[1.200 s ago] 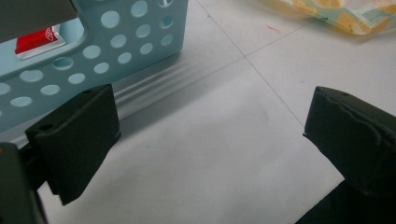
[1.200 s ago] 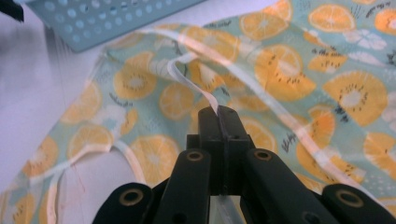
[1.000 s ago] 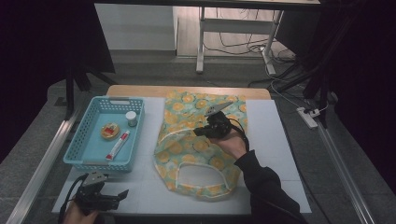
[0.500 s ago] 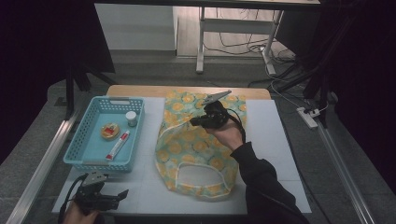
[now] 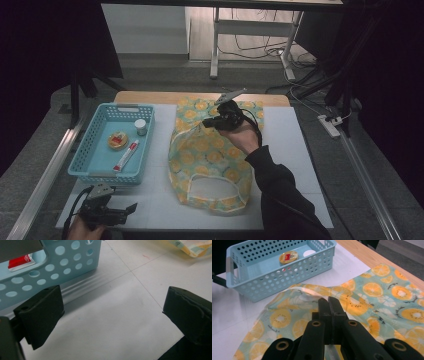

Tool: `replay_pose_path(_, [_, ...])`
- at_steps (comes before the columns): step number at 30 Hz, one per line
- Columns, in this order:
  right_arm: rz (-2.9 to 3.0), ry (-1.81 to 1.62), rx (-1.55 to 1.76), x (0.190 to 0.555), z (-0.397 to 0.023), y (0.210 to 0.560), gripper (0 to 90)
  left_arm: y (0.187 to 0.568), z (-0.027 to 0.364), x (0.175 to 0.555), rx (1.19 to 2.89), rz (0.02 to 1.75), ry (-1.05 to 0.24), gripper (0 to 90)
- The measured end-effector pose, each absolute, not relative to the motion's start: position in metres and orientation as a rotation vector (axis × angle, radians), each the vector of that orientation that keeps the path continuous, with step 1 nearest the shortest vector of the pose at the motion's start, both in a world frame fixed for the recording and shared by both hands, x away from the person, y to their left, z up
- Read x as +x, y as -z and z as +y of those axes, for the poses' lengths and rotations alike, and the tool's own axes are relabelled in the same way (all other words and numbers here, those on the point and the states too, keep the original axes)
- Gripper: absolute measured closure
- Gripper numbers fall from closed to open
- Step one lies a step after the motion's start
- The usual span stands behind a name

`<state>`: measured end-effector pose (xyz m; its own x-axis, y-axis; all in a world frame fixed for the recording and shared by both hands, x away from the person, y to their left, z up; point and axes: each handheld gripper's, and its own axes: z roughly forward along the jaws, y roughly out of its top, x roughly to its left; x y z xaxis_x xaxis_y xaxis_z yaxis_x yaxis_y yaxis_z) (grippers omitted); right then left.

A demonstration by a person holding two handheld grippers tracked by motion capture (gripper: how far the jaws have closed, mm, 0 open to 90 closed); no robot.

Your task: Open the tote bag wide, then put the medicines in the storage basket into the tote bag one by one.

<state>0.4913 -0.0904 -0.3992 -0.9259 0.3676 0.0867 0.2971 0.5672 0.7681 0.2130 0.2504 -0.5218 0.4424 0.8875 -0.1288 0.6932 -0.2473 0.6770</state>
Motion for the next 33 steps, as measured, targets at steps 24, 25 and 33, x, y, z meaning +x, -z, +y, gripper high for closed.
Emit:
replay_pose_path(24, [2.675,-1.327,0.593,0.4998,-0.0949,0.3905,90.0,0.5217,0.2528,0.2136,2.0,1.339,-0.354,2.8])
replay_pose_path(25, [2.675,-1.331,0.593,0.4999,-0.0951,0.3906,90.0,0.5218,0.2535,0.2136,1.994,1.341,-0.353,2.6])
replay_pose_path(33, [2.675,-1.336,0.595,0.5005,-0.0964,0.3916,90.0,0.521,0.258,0.2125,1.942,1.365,-0.348,0.0])
